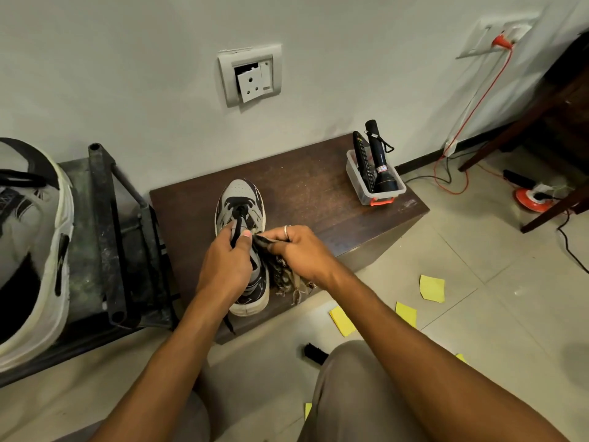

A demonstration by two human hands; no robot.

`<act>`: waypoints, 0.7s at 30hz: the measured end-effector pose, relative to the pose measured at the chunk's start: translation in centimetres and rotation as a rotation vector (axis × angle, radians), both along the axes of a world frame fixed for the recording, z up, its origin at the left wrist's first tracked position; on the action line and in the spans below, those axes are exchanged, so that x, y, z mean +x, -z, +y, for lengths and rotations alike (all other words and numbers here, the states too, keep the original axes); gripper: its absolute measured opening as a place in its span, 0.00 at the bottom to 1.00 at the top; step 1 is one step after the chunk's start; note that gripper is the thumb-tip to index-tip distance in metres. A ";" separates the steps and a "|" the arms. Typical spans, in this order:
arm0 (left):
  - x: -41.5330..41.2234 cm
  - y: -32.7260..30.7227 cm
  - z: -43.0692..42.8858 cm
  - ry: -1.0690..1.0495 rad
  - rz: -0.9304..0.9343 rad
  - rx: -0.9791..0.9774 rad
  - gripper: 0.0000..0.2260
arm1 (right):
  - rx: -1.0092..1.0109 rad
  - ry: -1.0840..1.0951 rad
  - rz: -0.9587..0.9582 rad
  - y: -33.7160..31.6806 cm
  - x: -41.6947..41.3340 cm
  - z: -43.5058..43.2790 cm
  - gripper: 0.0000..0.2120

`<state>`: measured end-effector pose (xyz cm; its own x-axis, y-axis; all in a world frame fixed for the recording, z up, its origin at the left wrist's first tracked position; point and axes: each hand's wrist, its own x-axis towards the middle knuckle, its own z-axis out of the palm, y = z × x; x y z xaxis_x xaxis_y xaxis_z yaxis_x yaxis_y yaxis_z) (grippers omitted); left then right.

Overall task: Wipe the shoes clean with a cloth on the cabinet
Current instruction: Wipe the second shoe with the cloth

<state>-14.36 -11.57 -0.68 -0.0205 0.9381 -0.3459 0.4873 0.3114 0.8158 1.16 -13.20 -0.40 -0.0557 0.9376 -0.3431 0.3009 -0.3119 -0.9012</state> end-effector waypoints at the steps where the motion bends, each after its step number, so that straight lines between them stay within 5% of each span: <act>1: 0.1 0.0 0.0 0.001 0.010 -0.002 0.21 | -0.011 -0.018 -0.019 -0.2 0.6 0.1 0.15; 7: 0.1 0.3 0.1 0.003 0.008 -0.014 0.22 | 0.133 0.207 -0.162 0.3 -1.5 2.6 0.17; 11: -0.2 0.5 0.3 -0.013 -0.004 -0.002 0.21 | 0.186 0.153 -0.175 0.5 -3.9 2.1 0.19; 16: -0.2 0.6 0.2 -0.015 0.023 0.000 0.20 | 0.024 0.046 0.003 -0.4 -1.1 0.1 0.16; 21: 0.2 0.6 0.2 -0.020 0.035 -0.011 0.22 | 0.026 0.037 -0.127 -1.8 1.0 1.7 0.17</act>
<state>-14.17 -11.36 -1.32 -0.0513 0.9336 -0.3547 0.5096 0.3299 0.7946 2.20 -11.52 1.40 0.0211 0.9471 -0.3204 0.4016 -0.3015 -0.8648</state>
